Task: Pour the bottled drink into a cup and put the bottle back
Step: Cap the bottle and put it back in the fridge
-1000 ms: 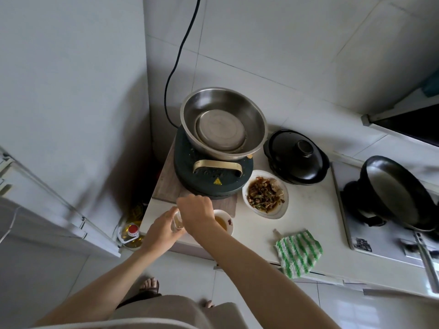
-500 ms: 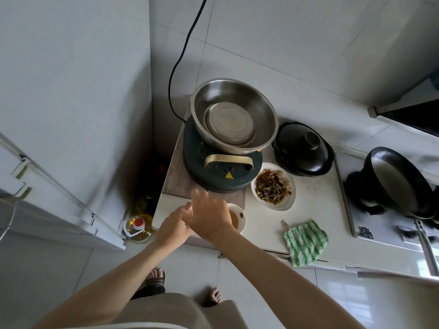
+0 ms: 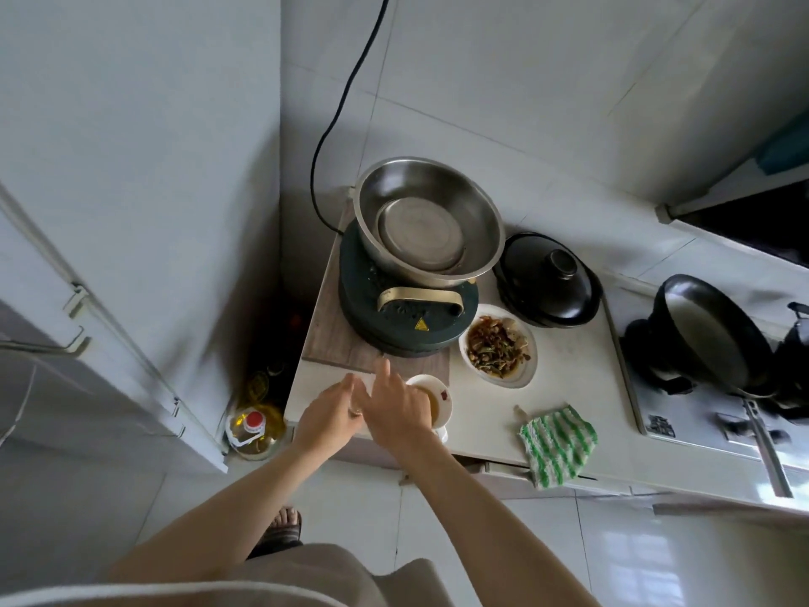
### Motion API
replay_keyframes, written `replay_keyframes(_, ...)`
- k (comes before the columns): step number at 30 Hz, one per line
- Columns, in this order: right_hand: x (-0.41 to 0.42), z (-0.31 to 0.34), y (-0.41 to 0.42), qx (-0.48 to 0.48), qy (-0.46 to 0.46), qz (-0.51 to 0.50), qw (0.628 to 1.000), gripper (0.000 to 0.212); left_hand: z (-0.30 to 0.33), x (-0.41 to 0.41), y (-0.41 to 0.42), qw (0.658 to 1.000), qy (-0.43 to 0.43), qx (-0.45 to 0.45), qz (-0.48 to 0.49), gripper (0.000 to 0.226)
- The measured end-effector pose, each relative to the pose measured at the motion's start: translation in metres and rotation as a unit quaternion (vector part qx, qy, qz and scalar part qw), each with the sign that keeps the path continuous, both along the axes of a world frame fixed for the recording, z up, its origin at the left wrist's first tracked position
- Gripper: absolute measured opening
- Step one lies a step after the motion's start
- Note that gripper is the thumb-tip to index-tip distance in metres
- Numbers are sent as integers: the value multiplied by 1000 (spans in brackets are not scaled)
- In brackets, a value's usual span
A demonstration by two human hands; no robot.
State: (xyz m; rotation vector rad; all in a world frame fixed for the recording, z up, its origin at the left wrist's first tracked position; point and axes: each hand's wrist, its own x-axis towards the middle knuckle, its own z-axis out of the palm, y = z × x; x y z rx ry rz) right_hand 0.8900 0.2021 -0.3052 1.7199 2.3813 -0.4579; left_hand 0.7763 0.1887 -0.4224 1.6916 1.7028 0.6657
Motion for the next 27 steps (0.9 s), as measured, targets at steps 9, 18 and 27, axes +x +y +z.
replay_keyframes(9, 69, -16, -64, -84, 103, -52, 990, 44, 42, -31, -72, 994, -10, -15, 112, 42)
replay_keyframes(18, 44, -61, -118, -181, 155, -16, 971, 49, 71, -63, -198, 976, 19, -78, 204, 43)
replay_keyframes(27, -41, -58, -178, -215, 138, 116, 960, 51, 91, -116, -308, 917, 9, -119, 381, 56)
